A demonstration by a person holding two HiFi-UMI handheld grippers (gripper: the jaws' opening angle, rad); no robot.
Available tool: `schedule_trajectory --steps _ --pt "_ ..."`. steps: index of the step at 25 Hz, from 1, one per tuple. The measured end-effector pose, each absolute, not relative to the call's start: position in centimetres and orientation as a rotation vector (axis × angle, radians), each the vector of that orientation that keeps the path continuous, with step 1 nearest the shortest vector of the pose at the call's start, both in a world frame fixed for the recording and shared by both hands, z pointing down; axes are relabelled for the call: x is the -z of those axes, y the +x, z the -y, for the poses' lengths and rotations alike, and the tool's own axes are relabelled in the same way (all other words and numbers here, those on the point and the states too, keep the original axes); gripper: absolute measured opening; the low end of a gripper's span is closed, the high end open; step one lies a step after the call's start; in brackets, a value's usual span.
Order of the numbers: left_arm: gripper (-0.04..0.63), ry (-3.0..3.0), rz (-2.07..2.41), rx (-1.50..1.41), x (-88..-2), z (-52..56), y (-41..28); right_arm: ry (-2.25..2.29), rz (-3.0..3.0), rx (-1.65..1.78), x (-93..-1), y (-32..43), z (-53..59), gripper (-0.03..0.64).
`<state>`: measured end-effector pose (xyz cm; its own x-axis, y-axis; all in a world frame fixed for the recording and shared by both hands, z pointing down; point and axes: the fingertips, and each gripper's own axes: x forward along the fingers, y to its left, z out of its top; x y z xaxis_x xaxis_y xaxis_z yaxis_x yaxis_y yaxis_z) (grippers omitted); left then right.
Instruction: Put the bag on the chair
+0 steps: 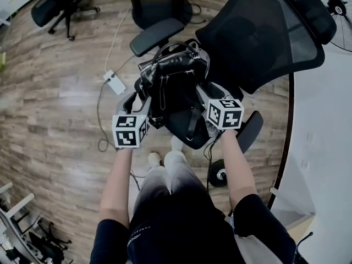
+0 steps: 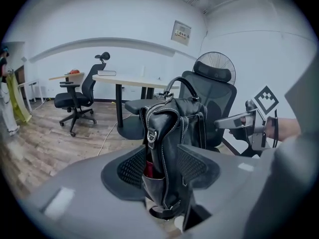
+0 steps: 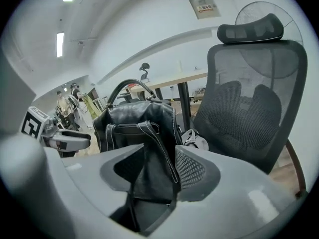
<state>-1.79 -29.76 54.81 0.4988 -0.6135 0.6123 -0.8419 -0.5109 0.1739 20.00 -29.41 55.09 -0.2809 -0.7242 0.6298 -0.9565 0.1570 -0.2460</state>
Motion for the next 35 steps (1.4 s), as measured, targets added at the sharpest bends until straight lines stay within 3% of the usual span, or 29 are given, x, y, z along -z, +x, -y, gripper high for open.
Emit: schedule_trajectory --steps 10,35 --pt "0.019 2.305 1.243 -0.551 -50.5 27.1 -3.9 1.742 2.083 -0.897 -51.2 19.1 25.3 0.023" --pt "0.012 2.345 1.228 -0.543 -45.0 19.8 -7.2 1.753 2.061 -0.896 -45.9 15.9 17.9 0.002"
